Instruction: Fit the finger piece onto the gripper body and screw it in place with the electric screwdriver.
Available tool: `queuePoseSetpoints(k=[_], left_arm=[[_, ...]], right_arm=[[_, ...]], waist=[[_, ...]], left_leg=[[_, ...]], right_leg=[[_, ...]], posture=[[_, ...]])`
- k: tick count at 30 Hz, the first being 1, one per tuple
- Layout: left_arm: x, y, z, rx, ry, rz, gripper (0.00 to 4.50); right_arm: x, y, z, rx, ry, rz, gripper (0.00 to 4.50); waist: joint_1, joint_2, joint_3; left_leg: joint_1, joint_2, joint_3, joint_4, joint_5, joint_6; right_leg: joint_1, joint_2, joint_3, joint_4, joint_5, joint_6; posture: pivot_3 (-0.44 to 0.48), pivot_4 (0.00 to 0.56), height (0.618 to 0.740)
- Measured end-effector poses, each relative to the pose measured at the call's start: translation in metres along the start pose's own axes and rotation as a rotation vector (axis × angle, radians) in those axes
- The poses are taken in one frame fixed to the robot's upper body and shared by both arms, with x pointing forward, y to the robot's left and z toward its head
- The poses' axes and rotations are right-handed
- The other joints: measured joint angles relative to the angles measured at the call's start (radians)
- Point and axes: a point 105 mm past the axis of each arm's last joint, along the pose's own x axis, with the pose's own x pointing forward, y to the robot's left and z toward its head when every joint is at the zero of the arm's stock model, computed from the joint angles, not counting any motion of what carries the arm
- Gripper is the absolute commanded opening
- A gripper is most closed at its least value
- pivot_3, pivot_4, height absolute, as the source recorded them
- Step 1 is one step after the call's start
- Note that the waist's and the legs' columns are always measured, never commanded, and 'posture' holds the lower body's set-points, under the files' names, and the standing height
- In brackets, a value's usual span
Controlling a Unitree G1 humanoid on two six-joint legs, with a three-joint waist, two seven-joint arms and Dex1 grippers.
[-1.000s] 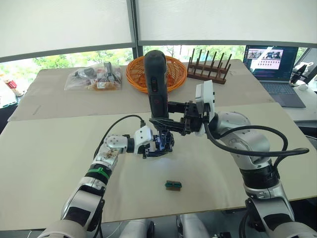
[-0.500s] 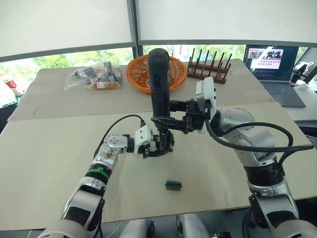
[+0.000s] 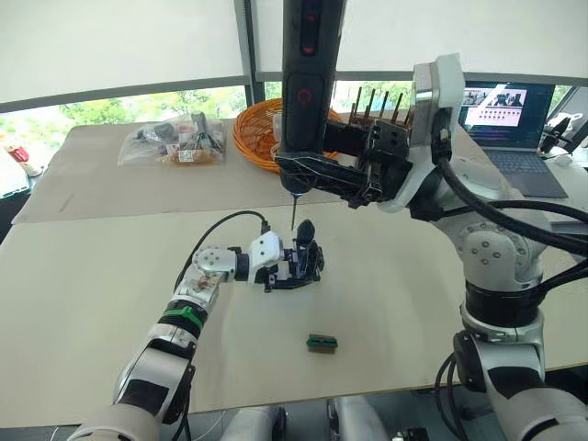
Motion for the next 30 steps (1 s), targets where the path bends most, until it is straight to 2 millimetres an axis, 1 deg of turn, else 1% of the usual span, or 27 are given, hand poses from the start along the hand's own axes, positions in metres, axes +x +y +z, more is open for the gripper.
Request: queuePoseSetpoints(k=[1,2,3,6,9,11,14,15,16,19,21,22,24,27,30], left_arm=[[-0.001,0.001,-0.001,-0.002,0.01,-0.004,3.71],[-0.003,0.001,-0.002,-0.005,0.015,-0.003,4.27],[-0.006,0.001,-0.005,-0.009,0.024,-0.002,4.5],[-0.013,0.003,-0.007,-0.009,0.045,-0.001,4.5],[-0.025,0.007,-0.008,0.003,0.069,-0.002,4.5],[-0.035,0.009,-0.002,0.024,0.081,-0.018,4.5],[-0.049,0.008,0.012,0.067,0.081,-0.056,4.5],[-0.055,0.003,0.02,0.085,0.078,-0.089,4.5],[-0.059,-0.001,0.023,0.092,0.079,-0.111,4.5],[-0.067,-0.024,0.029,0.088,0.085,-0.212,4.5],[-0.069,-0.049,0.033,0.095,0.084,-0.296,4.5],[-0.069,-0.058,0.033,0.094,0.08,-0.328,4.5],[-0.068,-0.079,0.034,0.104,0.075,-0.393,4.5],[-0.064,-0.094,0.033,0.114,0.063,-0.427,4.5],[-0.057,-0.096,0.031,0.143,0.049,-0.392,4.5]], right_arm=[[0.001,0.002,0.001,0.022,-0.012,0.012,1.93],[0.001,0.003,0.002,0.036,-0.019,0.021,1.93],[0.001,0.005,0.002,0.052,-0.026,0.031,1.93],[-0.001,0.009,0.006,0.099,-0.043,0.07,1.93],[-0.003,0.018,0.007,0.145,-0.035,0.136,1.93],[-0.006,0.027,0.007,0.174,-0.012,0.202,1.93],[-0.013,0.039,0.007,0.175,0.027,0.278,1.93],[-0.017,0.044,0.005,0.178,0.037,0.296,1.93],[-0.019,0.046,0.002,0.185,0.048,0.299,1.93],[-0.027,0.05,-0.008,0.209,0.073,0.287,1.93],[-0.033,0.057,-0.017,0.206,0.092,0.276,1.93],[-0.036,0.061,-0.024,0.216,0.109,0.271,1.93],[-0.042,0.07,-0.042,0.237,0.142,0.252,1.93],[-0.045,0.078,-0.056,0.232,0.174,0.235,1.93],[-0.047,0.081,-0.062,0.177,0.178,0.205,1.93]], waist=[[-0.001,0.0,0.0],[-0.002,0.0,0.0],[-0.003,0.0,0.0],[-0.004,0.0,0.0],[-0.004,0.0,0.0],[-0.003,0.0,0.0],[-0.003,0.0,0.0],[-0.004,0.0,0.0],[-0.004,0.0,0.0],[-0.005,0.0,0.001],[-0.004,0.0,0.001],[-0.003,0.001,0.001],[0.0,0.001,0.001],[0.004,0.001,0.001],[0.013,0.001,0.001]], left_leg=[[0.0,0.0,0.0,0.0,0.0,0.0],[0.0,0.0,0.0,0.0,0.001,-0.001],[0.0,0.0,0.0,0.0,0.001,-0.002],[-0.001,0.0,0.0,0.0,0.001,-0.001],[-0.001,0.0,0.0,0.0,0.001,-0.001],[-0.001,0.0,0.0,0.0,0.0,0.0],[-0.001,0.0,0.0,0.0,-0.001,0.001],[-0.001,0.0,0.0,0.0,-0.001,0.001],[-0.001,0.0,0.0,0.0,-0.001,0.001],[-0.001,0.0,0.0,0.0,-0.001,0.001],[0.0,0.001,0.0,-0.001,-0.001,0.001],[0.0,0.001,0.0,-0.001,-0.001,0.001],[0.0,0.001,0.0,-0.001,-0.001,0.001],[0.001,0.001,0.0,0.0,-0.003,0.005],[0.005,0.001,0.0,-0.001,-0.003,0.004]], right_leg=[[0.0,0.0,0.0,0.0,0.0,0.0],[-0.001,0.0,0.0,0.0,0.0,0.0],[-0.001,0.0,0.0,0.0,0.0,0.0],[-0.001,0.0,0.0,0.0,0.0,0.0],[-0.001,0.0,0.0,0.0,0.0,0.0],[-0.001,0.0,0.0,0.0,0.0,0.0],[-0.001,-0.001,0.0,0.0,0.0,0.0],[0.0,-0.001,0.0,0.0,0.0,0.0],[0.0,-0.001,0.0,0.0,0.0,0.0],[0.0,-0.001,0.001,0.0,0.0,0.0],[0.001,0.0,0.0,-0.001,0.0,0.0],[0.001,-0.001,0.001,-0.001,0.0,0.0],[0.0,-0.001,0.0,-0.001,0.0,0.0],[0.002,-0.001,0.0,-0.001,0.0,0.0],[0.004,0.0,0.0,-0.001,0.0,0.0]], posture=[[0.0,0.15,0.74],[0.0,0.15,0.74],[0.0,0.15,0.74],[0.0,0.15,0.74],[0.0,0.15,0.74],[0.0,0.15,0.74],[0.0,0.15,0.74],[0.0,0.15,0.74],[0.0,0.15,0.74],[0.0,0.15,0.74],[0.0,0.15,0.74],[0.0,0.15,0.74],[0.0,0.15,0.74],[0.0,0.15,0.74],[0.0,0.15,0.74]])
